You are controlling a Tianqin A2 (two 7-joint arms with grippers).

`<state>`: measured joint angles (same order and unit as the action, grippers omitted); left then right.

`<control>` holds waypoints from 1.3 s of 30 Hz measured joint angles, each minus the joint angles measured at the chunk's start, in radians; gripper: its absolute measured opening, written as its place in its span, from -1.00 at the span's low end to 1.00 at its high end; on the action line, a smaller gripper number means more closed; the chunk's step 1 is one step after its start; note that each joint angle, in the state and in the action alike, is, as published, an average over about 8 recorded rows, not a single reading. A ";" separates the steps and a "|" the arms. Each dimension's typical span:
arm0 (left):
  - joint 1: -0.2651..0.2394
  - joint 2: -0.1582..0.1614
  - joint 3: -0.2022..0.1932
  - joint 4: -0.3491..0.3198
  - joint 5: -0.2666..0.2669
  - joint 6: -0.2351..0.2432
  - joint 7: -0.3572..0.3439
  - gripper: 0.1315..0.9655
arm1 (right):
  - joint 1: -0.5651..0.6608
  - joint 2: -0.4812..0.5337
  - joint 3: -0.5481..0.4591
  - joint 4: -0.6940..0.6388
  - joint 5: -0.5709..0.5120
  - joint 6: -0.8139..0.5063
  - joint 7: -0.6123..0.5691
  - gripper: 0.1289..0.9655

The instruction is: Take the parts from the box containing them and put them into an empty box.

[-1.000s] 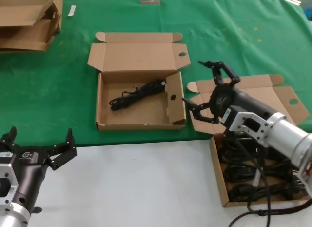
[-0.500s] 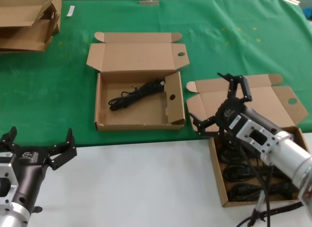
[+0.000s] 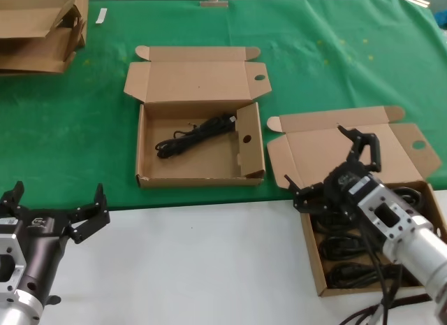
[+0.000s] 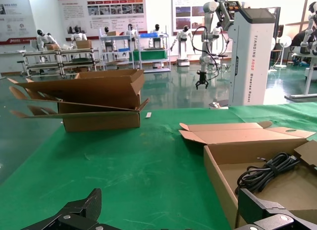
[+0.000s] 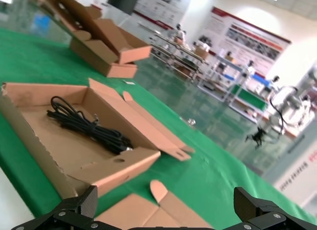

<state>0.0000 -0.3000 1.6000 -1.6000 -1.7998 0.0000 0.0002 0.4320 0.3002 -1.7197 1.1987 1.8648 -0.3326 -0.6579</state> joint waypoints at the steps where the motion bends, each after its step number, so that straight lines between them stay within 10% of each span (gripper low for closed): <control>1: 0.000 0.000 0.000 0.000 0.000 0.000 0.000 1.00 | -0.010 0.000 0.003 0.009 -0.002 0.008 0.016 0.98; 39: 0.000 0.000 0.000 0.000 0.000 0.000 0.000 1.00 | -0.388 0.000 0.108 0.360 -0.058 0.299 0.591 1.00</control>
<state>0.0000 -0.3000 1.6000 -1.6000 -1.8000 0.0000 -0.0001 0.0440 0.3000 -1.6122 1.5591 1.8066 -0.0340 -0.0671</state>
